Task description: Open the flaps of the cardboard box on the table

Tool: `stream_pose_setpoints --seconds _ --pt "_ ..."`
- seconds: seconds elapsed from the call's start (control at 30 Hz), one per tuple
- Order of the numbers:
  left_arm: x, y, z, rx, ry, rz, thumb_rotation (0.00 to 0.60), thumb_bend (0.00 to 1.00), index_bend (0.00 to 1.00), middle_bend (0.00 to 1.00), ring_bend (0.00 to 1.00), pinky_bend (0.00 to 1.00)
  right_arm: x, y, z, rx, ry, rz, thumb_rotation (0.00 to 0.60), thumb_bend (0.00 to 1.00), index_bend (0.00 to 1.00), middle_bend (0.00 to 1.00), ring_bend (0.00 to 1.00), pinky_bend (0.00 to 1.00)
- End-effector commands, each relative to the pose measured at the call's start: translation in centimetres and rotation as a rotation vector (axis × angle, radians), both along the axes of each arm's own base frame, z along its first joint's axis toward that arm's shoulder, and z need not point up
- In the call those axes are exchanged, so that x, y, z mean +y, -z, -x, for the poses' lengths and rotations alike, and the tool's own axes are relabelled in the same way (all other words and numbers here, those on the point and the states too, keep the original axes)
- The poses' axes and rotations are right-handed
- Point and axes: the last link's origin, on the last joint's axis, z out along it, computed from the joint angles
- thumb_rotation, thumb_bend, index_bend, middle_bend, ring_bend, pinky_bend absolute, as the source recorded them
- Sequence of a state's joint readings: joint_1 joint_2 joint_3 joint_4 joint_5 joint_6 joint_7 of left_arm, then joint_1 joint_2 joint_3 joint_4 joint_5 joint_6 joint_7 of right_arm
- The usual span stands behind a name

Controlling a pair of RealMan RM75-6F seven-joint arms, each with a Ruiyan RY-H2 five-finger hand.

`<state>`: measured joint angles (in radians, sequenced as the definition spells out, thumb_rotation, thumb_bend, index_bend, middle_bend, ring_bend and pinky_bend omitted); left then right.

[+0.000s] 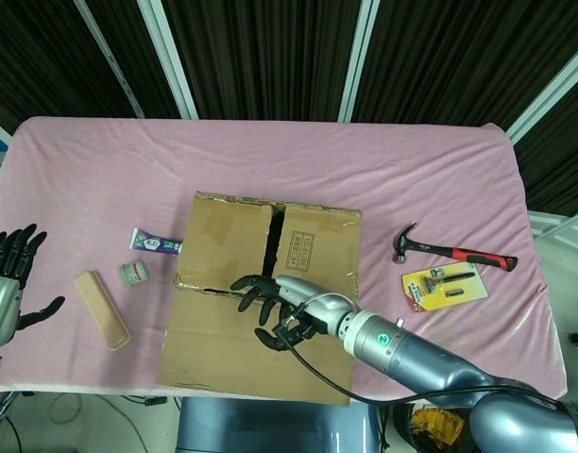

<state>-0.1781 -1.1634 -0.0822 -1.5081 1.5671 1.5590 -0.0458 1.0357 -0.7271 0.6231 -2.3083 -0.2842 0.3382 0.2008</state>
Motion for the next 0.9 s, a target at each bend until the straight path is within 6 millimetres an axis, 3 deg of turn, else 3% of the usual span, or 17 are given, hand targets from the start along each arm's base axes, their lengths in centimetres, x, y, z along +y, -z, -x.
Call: stream_pose_setpoints --seconds 0.03,0.1,0.23,0.37,0.5,0.6,0.67,0.73,0.9 --pt "0.1 -0.1 0.0 0.0 0.0 -0.003 0.6 0.12 0.0 0.0 0.0 0.0 -0.2 -0.2 1.2 0.028 -0.037 0.089 0.6 0.53 0.15 0.27 0.38 0.53" --pt "0.1 -0.1 0.0 0.0 0.0 -0.002 0.6 0.12 0.0 0.0 0.0 0.0 -0.3 -0.3 2.2 0.043 -0.061 0.18 0.6 0.53 0.15 0.27 0.38 0.52" --pt "0.2 -0.2 -0.2 0.008 0.004 0.008 0.6 0.12 0.0 0.0 0.0 0.0 -0.9 -0.4 6.3 0.104 -0.087 0.428 0.6 0.53 0.15 0.27 0.38 0.5" --pt "0.4 -0.3 -0.7 0.031 0.014 0.028 0.6 0.13 0.0 0.0 0.0 0.0 -0.2 -1.4 12.7 0.279 -0.082 0.77 0.6 0.53 0.15 0.27 0.37 0.43" --pt "0.5 -0.2 -1.0 0.042 0.016 0.037 0.6 0.14 0.0 0.0 0.0 0.0 0.8 -1.8 16.7 0.385 -0.055 0.968 0.6 0.53 0.15 0.26 0.36 0.4" --pt "0.7 -0.1 -1.4 0.055 0.026 0.042 0.6 0.14 0.0 0.0 0.0 0.0 1.6 -2.1 19.7 0.46 -0.025 1.06 0.6 0.5 0.1 0.16 0.2 0.29" --pt "0.9 -0.1 -1.8 0.066 0.038 0.045 0.6 0.14 0.0 0.0 0.0 0.0 2.2 -2.4 21.7 0.514 -0.005 1.106 0.6 0.42 0.02 0.06 0.06 0.24" --pt "1.3 -0.1 -2.4 0.078 0.059 0.049 0.6 0.14 0.0 0.0 0.0 0.0 2.6 -2.7 23.8 0.587 0.017 1.134 0.6 0.36 0.0 0.01 0.01 0.23" --pt "3.1 0.1 -5.3 0.121 0.149 0.094 0.6 0.14 0.0 0.0 0.0 0.0 4.1 -2.8 29.0 0.727 0.064 1.202 0.6 0.28 0.0 0.0 0.0 0.22"
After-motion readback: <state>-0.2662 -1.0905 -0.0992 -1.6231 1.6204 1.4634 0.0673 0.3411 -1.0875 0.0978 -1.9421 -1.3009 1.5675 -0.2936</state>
